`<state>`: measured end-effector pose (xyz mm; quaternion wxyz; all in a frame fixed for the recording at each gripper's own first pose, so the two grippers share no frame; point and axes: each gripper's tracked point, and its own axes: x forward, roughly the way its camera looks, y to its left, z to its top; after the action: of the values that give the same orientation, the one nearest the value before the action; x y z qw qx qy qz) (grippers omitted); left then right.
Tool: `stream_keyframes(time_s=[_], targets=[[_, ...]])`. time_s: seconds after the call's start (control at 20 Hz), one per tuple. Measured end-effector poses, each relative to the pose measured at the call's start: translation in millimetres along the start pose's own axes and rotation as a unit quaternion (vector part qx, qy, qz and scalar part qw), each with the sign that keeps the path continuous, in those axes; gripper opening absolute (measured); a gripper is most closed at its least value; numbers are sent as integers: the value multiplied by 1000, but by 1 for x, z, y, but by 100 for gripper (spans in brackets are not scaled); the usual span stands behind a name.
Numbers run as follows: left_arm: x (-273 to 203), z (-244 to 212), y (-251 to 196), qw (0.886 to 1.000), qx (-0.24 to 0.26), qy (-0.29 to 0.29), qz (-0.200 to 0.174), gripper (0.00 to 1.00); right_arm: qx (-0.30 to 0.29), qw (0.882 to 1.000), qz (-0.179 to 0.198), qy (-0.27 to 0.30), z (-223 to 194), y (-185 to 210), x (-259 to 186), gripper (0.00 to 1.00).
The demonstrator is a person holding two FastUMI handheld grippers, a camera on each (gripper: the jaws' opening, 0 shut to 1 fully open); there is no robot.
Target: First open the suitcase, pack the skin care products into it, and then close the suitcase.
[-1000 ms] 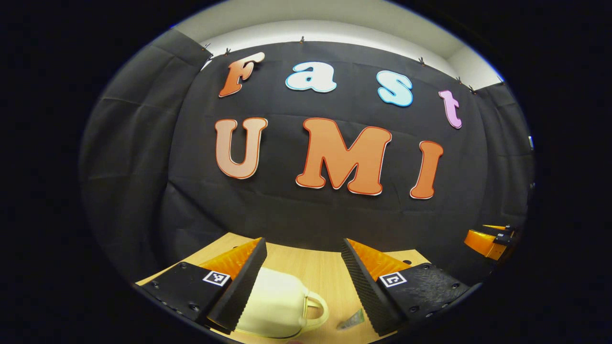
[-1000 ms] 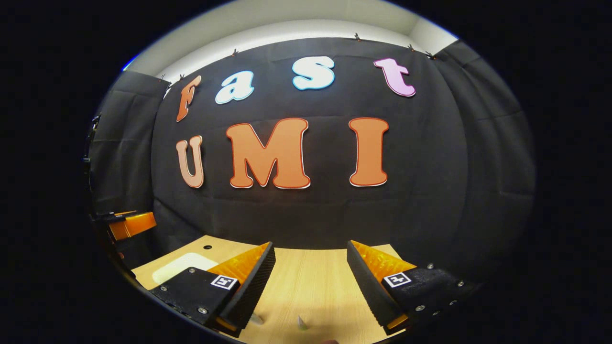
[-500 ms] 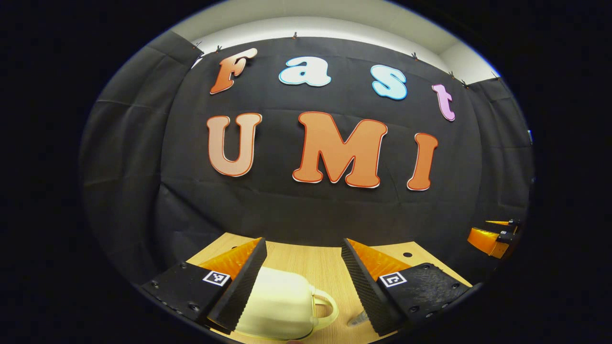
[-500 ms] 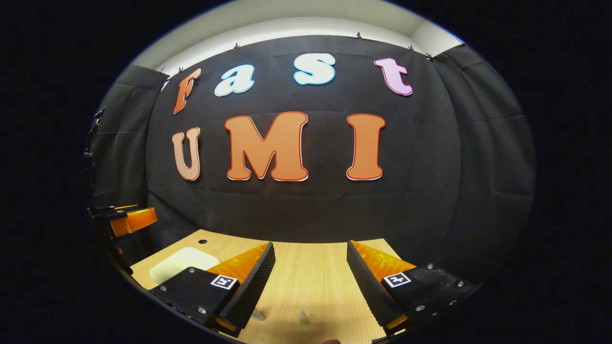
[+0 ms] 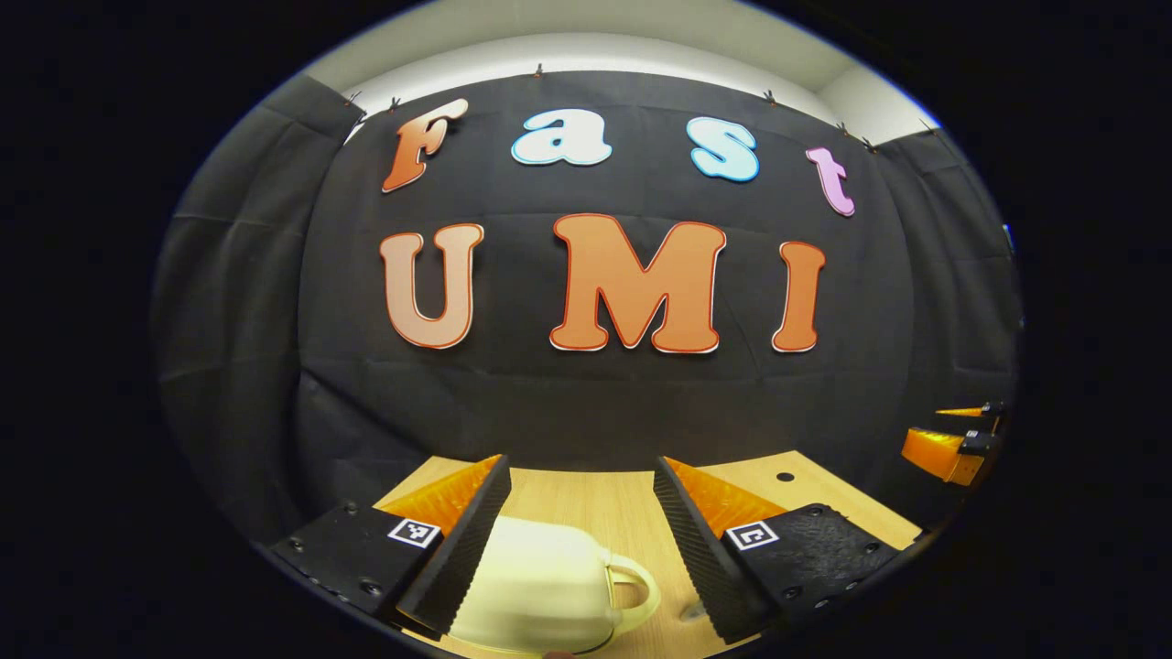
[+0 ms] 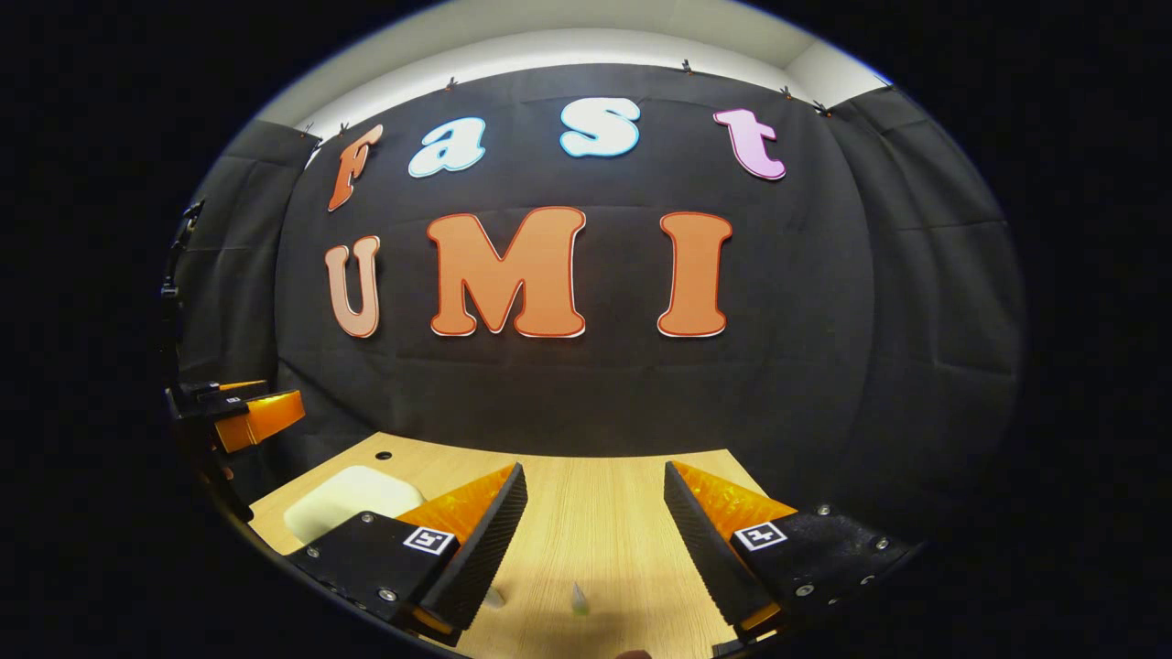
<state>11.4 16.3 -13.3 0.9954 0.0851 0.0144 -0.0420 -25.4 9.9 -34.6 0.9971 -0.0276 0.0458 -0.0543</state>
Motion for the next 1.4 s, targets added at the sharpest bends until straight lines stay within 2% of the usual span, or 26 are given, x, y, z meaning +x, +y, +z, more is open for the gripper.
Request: stream_keyframes(time_s=[0.2, 0.35, 0.45, 0.5, 0.6, 0.75, 0.9, 1.0, 1.15, 1.25, 1.35, 1.4], targets=[[4, -16, -14, 997, 75, 9, -7, 97, 5, 1000, -10, 12, -10, -10, -4, 95], [8, -45, -31, 991, 128, 33, -25, 98, 10, 999, -27, 19, -18, -24, -7, 95], [13, -71, -38, 985, 162, 54, -30, 98, 15, 999, -42, 26, -25, -36, -12, 95], [16, -87, -44, 980, 181, 68, -37, 100, 19, 998, -49, 31, -30, -42, -14, 95], [19, -118, -54, 969, 222, 92, -51, 98, 28, 996, -68, 41, -39, -59, -19, 95], [22, -157, -77, 942, 303, 117, -86, 98, 43, 992, -100, 60, -56, -86, -26, 95], [21, -195, -105, 893, 411, 122, -137, 99, 57, 987, -128, 75, -70, -112, -35, 96], [23, -222, -117, 862, 463, 129, -163, 98, 66, 984, -144, 82, -77, -127, -41, 95], [29, -253, -116, 838, 493, 162, -169, 98, 67, 981, -157, 89, -81, -141, -48, 95], [35, -262, -115, 829, 507, 174, -163, 98, 63, 981, -162, 89, -82, -148, -49, 95], [41, -271, -113, 812, 530, 186, -158, 98, 63, 980, -163, 92, -83, -151, -49, 95], [43, -283, -107, 799, 539, 217, -156, 98, 64, 980, -163, 93, -85, -153, -48, 95]])
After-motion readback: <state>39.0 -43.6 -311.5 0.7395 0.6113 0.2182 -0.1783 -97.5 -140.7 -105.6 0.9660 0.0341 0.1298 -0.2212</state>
